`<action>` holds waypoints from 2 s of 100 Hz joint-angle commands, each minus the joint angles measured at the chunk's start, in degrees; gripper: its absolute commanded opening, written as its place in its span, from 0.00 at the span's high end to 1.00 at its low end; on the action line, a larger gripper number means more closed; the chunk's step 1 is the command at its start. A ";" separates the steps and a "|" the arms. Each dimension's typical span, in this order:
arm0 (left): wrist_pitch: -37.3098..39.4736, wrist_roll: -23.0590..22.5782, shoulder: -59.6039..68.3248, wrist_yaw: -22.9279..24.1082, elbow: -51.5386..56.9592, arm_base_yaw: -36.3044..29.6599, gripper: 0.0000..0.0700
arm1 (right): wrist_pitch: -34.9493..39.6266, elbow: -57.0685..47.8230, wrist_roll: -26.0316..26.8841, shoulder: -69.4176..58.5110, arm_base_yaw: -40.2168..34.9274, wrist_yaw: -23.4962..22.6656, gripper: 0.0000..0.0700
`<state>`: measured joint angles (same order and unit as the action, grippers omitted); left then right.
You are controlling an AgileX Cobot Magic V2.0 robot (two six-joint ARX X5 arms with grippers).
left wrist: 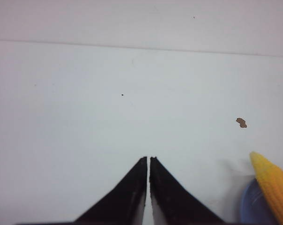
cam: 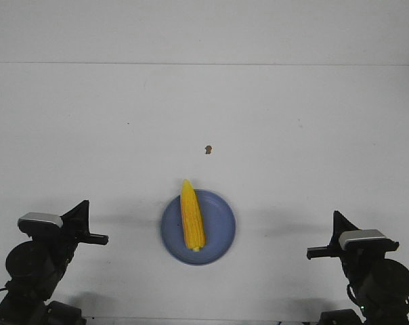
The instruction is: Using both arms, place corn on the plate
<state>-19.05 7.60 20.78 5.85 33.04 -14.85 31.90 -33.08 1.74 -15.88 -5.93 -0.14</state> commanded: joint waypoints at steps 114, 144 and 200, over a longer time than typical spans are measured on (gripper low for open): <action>26.84 -3.76 -20.61 0.22 -32.24 4.96 0.98 | -0.59 -0.66 -0.24 -0.17 0.02 0.11 1.00; 26.80 -3.67 -20.59 0.22 -32.24 5.57 0.98 | -0.59 -0.66 -0.24 -0.17 0.02 0.11 1.00; 26.80 -3.67 -20.59 0.22 -32.24 5.57 0.98 | -0.81 -0.63 -0.24 -0.17 0.00 0.11 1.00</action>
<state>7.09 4.80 0.23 5.89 1.91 -9.23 31.88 -33.08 1.74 -15.88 -5.93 -0.14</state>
